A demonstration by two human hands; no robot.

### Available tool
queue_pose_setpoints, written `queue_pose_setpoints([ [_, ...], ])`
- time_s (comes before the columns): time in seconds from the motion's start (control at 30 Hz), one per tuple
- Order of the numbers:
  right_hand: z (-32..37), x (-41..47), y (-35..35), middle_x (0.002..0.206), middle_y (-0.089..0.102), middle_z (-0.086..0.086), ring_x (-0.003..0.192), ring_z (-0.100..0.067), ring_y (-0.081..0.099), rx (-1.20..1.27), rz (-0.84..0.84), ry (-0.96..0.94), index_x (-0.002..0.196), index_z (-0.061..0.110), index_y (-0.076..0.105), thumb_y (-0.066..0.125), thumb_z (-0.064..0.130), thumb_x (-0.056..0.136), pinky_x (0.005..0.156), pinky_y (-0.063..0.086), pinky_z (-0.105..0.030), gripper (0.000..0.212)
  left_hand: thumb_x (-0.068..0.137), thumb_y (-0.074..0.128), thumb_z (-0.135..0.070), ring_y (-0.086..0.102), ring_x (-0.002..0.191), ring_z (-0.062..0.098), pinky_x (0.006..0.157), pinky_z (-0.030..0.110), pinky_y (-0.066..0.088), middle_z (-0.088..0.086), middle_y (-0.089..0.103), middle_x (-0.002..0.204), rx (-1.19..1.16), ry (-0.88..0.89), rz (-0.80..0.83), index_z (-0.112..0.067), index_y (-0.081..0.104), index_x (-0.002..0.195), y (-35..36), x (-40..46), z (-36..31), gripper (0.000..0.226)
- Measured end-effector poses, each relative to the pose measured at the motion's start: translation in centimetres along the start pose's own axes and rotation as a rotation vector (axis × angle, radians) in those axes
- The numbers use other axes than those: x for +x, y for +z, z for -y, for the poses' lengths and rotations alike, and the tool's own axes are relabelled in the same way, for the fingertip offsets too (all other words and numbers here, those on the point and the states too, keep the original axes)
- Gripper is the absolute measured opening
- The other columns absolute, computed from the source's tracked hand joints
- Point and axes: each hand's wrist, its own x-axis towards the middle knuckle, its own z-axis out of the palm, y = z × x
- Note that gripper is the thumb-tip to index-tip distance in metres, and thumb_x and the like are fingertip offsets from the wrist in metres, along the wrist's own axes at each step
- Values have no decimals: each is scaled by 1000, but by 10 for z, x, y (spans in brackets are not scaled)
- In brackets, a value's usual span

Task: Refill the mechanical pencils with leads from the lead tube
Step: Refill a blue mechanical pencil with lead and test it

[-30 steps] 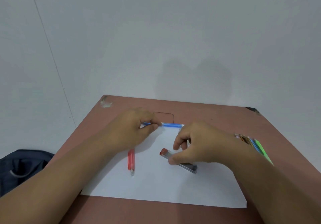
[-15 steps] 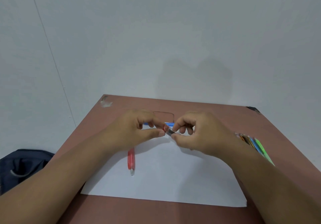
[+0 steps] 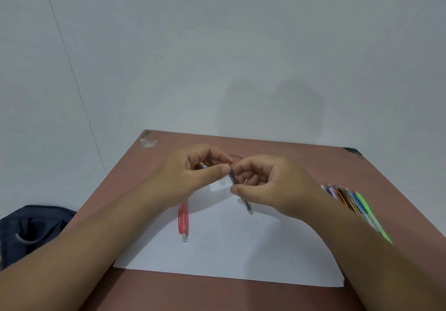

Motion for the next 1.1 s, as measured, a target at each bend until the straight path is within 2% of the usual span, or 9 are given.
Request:
queue_pose_setpoints([
  [0.1, 1, -1, -1, 81, 74, 5, 71, -13, 70, -15, -16, -13, 93, 27, 78, 85, 16, 78, 76, 60, -34, 21, 85, 75, -31, 70, 102, 23, 93, 41, 53, 0, 77, 103, -72, -29, 33, -22, 77, 102, 1, 1, -1, 19],
  [0.23, 4, -1, 0, 81, 74, 3, 65, -5, 65, -5, -37, -33, 92, 26, 78, 84, 11, 78, 69, 58, -22, 21, 84, 76, -26, 69, 86, 8, 74, 19, 48, -5, 78, 91, -128, -24, 4, -18, 79, 94, 2, 3, -7, 13],
  [0.33, 3, -1, 3, 82, 73, 5, 65, -4, 65, 2, -64, -59, 93, 25, 79, 83, 10, 78, 65, 54, -17, 22, 84, 68, -38, 63, 76, 11, 66, 23, 47, -5, 76, 83, -68, -21, -73, -24, 80, 86, 1, 5, -5, 19],
  [0.47, -2, 1, 2, 79, 70, 6, 69, -7, 65, -92, -152, -105, 94, 33, 76, 81, 17, 79, 66, 52, -17, 22, 99, 60, -13, 60, 71, 12, 63, 24, 48, -3, 75, 83, -87, -16, -108, -16, 78, 90, 6, 4, -8, 21],
  [0.63, -10, 8, -6, 95, 65, 14, 89, -8, 62, -354, -294, -347, 104, 26, 75, 76, 7, 81, 75, 48, -14, 30, 99, 56, -4, 68, 79, 18, 68, 28, 58, 9, 76, 91, -236, -152, -137, -9, 76, 101, 12, 4, -14, 21],
  [0.8, -18, 12, -8, 106, 64, 10, 98, -15, 62, -531, -357, -433, 114, 27, 73, 71, 5, 85, 85, 53, -33, 36, 98, 57, -1, 73, 85, 22, 82, 29, 60, 13, 77, 95, -289, -260, -128, -8, 75, 105, 17, 5, -14, 21],
  [0.93, -17, 10, -7, 123, 59, 8, 103, -10, 58, -519, -328, -419, 117, 27, 72, 66, 2, 90, 86, 45, -14, 37, 97, 56, 2, 74, 86, 24, 82, 29, 61, 16, 77, 94, -321, -331, -116, -2, 73, 104, 20, 5, -17, 19],
  [0.97, -17, 10, -6, 125, 57, 9, 102, -10, 59, -519, -316, -406, 116, 28, 72, 67, -1, 89, 85, 47, -15, 40, 97, 56, 2, 74, 86, 25, 81, 29, 61, 15, 77, 94, -323, -344, -110, -2, 72, 103, 21, 5, -17, 19],
  [1.1, -21, 15, -2, 118, 57, 4, 91, -22, 64, -568, -255, -407, 116, 23, 71, 71, -13, 75, 76, 57, -39, 54, 97, 54, 4, 75, 86, 25, 79, 28, 61, 15, 77, 95, -331, -393, -81, 0, 71, 103, 22, 4, -18, 19],
])
